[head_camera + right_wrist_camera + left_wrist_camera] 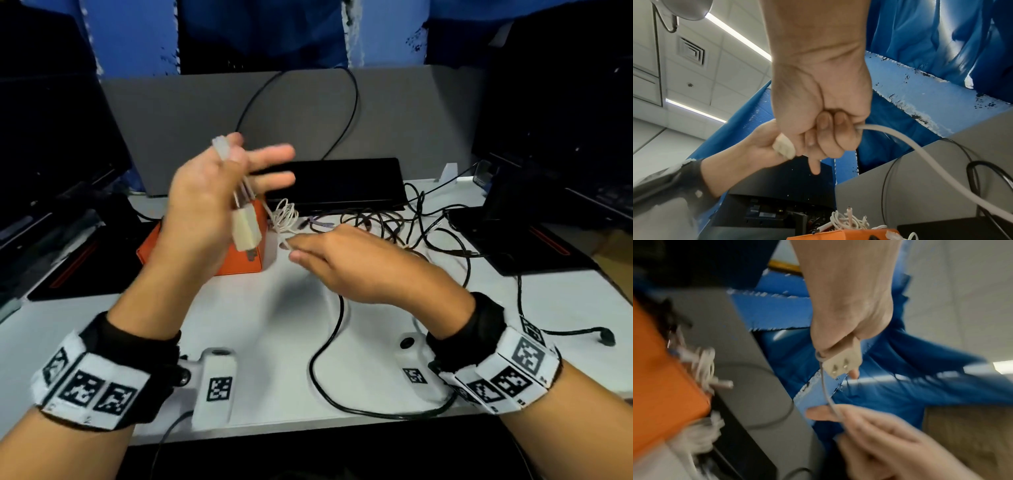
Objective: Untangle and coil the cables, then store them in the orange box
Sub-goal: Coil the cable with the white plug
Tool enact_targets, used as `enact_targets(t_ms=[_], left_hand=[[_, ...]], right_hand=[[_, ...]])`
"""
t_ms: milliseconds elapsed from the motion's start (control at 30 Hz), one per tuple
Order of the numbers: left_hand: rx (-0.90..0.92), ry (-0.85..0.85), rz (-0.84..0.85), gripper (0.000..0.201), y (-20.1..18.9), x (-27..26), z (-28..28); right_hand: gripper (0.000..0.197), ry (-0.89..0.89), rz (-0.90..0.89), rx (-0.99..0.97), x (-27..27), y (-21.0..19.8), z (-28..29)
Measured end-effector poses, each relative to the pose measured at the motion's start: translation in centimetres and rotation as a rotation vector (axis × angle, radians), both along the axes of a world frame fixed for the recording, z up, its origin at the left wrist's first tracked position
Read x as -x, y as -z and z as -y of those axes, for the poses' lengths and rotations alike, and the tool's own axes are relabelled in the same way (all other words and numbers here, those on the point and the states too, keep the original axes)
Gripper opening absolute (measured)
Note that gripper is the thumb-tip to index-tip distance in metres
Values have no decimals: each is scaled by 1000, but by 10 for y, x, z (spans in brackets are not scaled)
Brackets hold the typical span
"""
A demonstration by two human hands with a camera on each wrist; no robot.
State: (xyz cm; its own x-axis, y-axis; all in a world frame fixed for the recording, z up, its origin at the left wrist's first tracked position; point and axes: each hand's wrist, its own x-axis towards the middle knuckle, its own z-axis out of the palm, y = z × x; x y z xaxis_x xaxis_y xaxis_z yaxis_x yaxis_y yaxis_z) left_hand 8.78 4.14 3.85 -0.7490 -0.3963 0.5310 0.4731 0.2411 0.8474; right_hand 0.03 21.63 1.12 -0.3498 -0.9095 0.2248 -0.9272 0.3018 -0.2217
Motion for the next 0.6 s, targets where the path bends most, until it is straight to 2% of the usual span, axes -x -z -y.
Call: enact_targets(t_ms=[67,100,133,167,200,267,367,467,600], left_hand=[[493,-172,175,43,11,5,-2],[655,-210,259,35,15,5,-1],[755,-202,343,24,16,4,0],[782,-143,413,24,15,3,0],[751,-47,454,30,15,0,0],[569,183,453,45,12,-4,-1],[422,369,394,62,9,-5,-5],[234,487,300,42,13,0,-5],[-163,615,199,27,20,4,-14]], right_hand=[[19,-21,-96,-5,-5,-3,-1],[17,-19,-128,13,-6,-7,-3],[17,-7,-131,57,-5,-11,-6],[17,6,-105,129,-2,-14,-9],[18,18,-57,215,2,-16,-11],[19,37,35,364,10,-19,-13],[18,57,82,456,22,-17,-13],[30,49,58,452,29,-10,-8],[34,9,126,525,25,-5,-1]])
